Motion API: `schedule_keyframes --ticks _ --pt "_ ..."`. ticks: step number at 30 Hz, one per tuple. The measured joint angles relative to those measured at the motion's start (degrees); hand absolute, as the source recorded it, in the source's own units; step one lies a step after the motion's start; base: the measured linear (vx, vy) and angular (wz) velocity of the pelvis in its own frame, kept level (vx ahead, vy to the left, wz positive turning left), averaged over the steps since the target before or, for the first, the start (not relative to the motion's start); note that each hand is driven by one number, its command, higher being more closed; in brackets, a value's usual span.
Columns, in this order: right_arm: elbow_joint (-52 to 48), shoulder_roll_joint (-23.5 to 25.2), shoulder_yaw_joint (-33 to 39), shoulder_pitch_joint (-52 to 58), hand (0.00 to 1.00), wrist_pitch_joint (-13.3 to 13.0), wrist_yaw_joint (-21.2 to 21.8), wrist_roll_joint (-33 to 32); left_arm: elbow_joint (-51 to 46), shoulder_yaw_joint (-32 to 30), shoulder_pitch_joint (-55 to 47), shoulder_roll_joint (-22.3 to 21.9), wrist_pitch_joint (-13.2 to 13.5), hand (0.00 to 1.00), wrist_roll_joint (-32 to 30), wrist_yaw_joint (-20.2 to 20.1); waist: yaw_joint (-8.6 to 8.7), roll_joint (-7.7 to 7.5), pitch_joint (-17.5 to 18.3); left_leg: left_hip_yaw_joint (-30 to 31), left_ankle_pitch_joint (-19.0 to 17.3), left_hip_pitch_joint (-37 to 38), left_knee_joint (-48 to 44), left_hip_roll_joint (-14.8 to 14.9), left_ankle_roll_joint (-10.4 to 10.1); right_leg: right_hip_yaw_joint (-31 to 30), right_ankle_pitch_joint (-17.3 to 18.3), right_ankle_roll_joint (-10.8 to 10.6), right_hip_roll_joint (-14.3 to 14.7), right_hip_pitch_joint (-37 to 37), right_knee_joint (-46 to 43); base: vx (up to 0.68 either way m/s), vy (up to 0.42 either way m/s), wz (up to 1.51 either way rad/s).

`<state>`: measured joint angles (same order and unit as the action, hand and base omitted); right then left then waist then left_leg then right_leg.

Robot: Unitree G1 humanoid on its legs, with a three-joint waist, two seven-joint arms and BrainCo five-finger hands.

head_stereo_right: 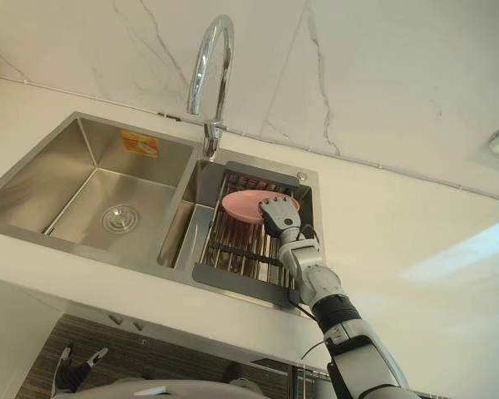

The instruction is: Walk over to the sink, pick up the cup, carry it to the dishwasher, place the cup inside the dishwasher, then close the dishwasher door

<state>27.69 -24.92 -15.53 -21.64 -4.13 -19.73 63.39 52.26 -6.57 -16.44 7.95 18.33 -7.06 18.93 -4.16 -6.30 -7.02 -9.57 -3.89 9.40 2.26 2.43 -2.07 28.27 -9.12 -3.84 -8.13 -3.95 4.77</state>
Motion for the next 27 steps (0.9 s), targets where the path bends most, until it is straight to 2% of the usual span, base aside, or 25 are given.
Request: schedule_keyframes --ticks 16,20,22,23,24,25,26,27 --pt "-18.18 -0.43 8.17 7.51 1.0 -3.6 -0.23 -7.65 -0.14 -0.18 -0.12 -0.02 1.09 0.0 -0.03 1.72 1.61 0.64 -0.49 -2.11 -1.41 0.7 -1.17 0.38 -0.16 -2.17 0.03 -0.03 0.44 0.0 -0.01 0.0 0.005 -0.07" --pt "-26.69 -0.48 14.41 13.61 1.0 -4.82 -0.13 -10.42 -0.67 -0.17 -0.52 -0.05 1.58 0.0 -1.92 2.1 2.38 0.98 -0.35 -1.94 -1.57 0.8 -1.22 0.33 -0.1 -2.27 0.19 -0.22 0.48 -0.05 -0.03 0.02 0.008 -0.02" --pt "-27.25 -0.51 15.55 14.41 1.0 -5.06 -0.26 -11.73 -1.45 -0.36 -1.53 -0.3 1.77 0.0 -2.19 2.07 2.29 1.21 -0.45 -2.65 -4.49 0.27 -6.61 0.83 -0.12 -5.19 0.22 -0.18 1.15 -0.01 -0.05 0.04 0.018 -0.53" --pt "-27.26 -0.53 15.43 14.0 1.0 -5.5 -0.26 -11.89 -1.54 -0.79 -2.29 -0.6 1.94 0.0 -2.17 2.11 1.58 1.67 -0.66 -3.32 -7.72 -1.77 -14.0 1.77 -0.31 -7.8 0.42 0.01 1.76 0.23 -0.29 -0.06 0.018 -1.33" --pt "-27.27 -0.75 14.99 12.79 1.0 -6.76 -0.32 -12.17 -1.52 -1.74 -3.16 -1.63 2.2 0.0 -2.1 2.2 0.66 2.85 -0.91 -1.07 -10.79 -5.55 -25.94 3.38 -0.33 -12.22 1.45 0.37 2.67 1.32 -1.58 -0.11 0.039 -1.87" --pt "-27.68 -2.02 13.94 11.4 1.0 -7.39 -0.37 -12.36 -1.5 -2.04 -4.0 -2.78 2.26 0.0 -2.03 2.29 0.69 4.14 -1.05 3.61 -11.46 -9.67 -35.28 3.5 0.15 -16.16 1.63 0.51 3.53 2.37 -2.76 -0.13 0.066 -1.79" --pt "-28.51 -3.19 13.8 11.25 1.0 -7.36 -0.39 -12.37 -1.5 -1.84 -4.25 -3.32 2.35 0.0 -1.92 2.27 0.66 4.53 -1.29 6.13 -13.0 -10.77 -37.93 3.24 -0.21 -17.7 1.36 0.53 4.02 3.22 -3.25 -0.18 0.125 -1.68" --pt "-29.59 -5.63 13.96 10.8 1.0 -7.02 -0.63 -12.5 -1.49 -1.63 -4.48 -4.46 2.69 0.0 -1.48 2.16 0.71 7.09 -0.59 10.25 -15.54 -11.27 -37.46 2.87 -0.89 -20.6 0.68 0.25 5.65 5.67 -4.29 -0.21 0.194 -1.57"
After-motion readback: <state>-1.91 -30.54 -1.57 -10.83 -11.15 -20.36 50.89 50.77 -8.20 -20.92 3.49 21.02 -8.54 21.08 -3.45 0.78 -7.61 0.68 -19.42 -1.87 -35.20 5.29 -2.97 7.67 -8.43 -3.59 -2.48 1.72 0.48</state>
